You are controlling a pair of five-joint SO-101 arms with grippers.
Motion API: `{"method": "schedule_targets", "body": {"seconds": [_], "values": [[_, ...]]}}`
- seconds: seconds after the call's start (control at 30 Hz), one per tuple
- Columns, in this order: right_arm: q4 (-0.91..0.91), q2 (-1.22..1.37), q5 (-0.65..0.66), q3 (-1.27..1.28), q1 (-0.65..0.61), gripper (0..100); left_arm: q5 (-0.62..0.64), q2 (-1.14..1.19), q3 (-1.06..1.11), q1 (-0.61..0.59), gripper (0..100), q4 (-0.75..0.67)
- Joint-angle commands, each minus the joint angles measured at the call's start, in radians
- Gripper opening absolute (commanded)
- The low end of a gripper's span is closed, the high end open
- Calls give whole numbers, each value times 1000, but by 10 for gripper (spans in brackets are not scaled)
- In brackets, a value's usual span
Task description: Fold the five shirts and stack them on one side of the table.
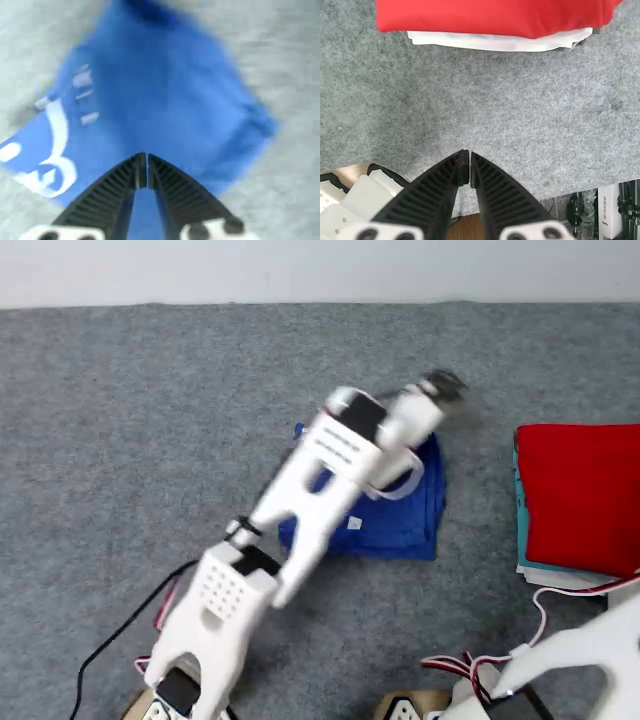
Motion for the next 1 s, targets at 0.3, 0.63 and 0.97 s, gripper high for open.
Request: {"method": "schedule_targets", "body": {"seconds": [0.3,0.63,0.97], "values": [[-4,-21,-348,-11,-588,12,0,-69,-12,-267,14,-115],[-438,-5,-565,207,-1168,9,0,46,-22,-267,14,-218],[-653,349,-563,249,-1181,9,0,115,-22,-272,14,-275]]}}
